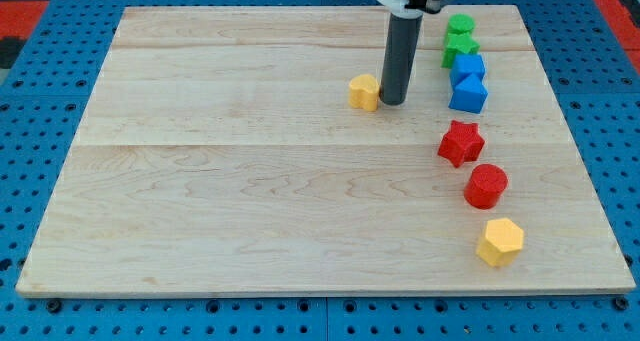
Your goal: Move the red star to the bottom right of the yellow heart
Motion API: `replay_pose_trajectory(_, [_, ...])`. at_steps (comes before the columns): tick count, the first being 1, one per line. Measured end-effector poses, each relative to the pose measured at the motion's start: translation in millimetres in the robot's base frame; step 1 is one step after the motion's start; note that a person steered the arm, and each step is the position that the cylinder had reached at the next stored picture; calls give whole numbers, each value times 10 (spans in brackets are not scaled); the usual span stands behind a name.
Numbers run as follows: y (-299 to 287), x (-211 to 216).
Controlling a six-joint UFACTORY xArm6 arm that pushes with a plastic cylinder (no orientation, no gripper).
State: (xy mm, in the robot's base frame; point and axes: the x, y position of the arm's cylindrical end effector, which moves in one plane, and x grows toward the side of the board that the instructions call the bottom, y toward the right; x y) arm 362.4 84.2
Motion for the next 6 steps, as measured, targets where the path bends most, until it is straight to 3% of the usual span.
replay_pose_trajectory(1, [333,103])
replay_pose_trajectory(2, [512,576])
replay_pose_trajectory(4, [1852,984])
replay_pose_trajectory(5, [1737,1408])
replay_pose_trajectory(6, [846,989])
